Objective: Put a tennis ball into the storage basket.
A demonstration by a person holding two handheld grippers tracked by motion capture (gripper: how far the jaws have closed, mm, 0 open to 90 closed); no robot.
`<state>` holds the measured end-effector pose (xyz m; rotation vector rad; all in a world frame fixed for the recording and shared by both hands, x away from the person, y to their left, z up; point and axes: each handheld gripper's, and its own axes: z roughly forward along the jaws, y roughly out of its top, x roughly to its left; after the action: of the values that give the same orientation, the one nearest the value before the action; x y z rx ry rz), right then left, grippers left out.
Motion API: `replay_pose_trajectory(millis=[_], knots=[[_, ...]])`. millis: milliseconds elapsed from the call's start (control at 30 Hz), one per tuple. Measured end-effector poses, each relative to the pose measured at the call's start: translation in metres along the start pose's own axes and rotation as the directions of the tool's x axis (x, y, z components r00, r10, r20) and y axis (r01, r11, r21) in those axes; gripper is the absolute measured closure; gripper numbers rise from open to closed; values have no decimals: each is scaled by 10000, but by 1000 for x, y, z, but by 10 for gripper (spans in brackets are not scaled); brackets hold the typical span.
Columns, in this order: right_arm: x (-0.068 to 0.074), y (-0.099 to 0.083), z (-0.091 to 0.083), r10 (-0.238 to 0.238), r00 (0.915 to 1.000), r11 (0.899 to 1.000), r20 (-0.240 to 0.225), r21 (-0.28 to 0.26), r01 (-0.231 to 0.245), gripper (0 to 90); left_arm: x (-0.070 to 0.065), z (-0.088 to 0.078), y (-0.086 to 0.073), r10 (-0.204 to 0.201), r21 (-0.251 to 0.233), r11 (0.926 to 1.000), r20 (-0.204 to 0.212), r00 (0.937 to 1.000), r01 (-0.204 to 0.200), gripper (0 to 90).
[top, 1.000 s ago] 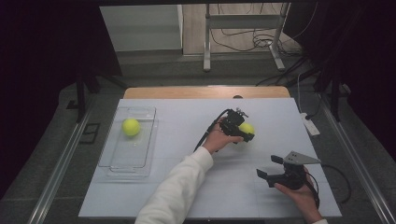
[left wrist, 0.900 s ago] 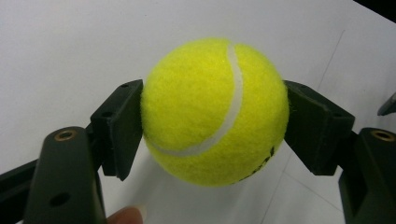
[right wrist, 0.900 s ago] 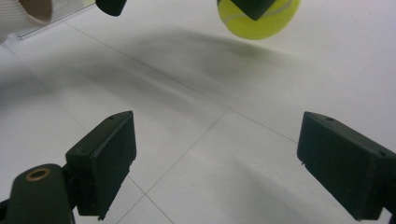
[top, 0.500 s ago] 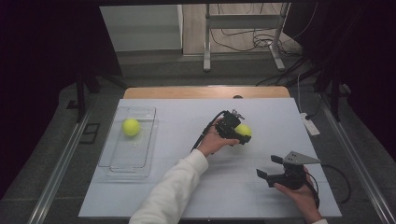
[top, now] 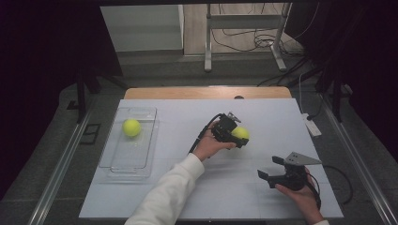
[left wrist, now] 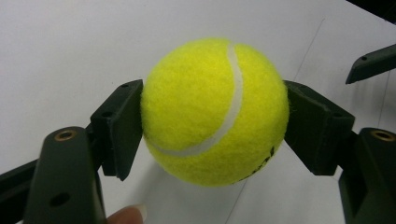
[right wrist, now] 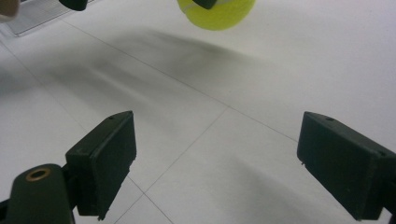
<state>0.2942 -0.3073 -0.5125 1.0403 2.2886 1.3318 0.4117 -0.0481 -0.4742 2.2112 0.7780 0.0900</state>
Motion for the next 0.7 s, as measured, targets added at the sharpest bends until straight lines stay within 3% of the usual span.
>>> replay_pose_trajectory(millis=[700], knots=[[1,0,1,-45,10000,10000,30,55,45,125,-3,-27,-18,-88,-374,9993,-16,10000,87,270]])
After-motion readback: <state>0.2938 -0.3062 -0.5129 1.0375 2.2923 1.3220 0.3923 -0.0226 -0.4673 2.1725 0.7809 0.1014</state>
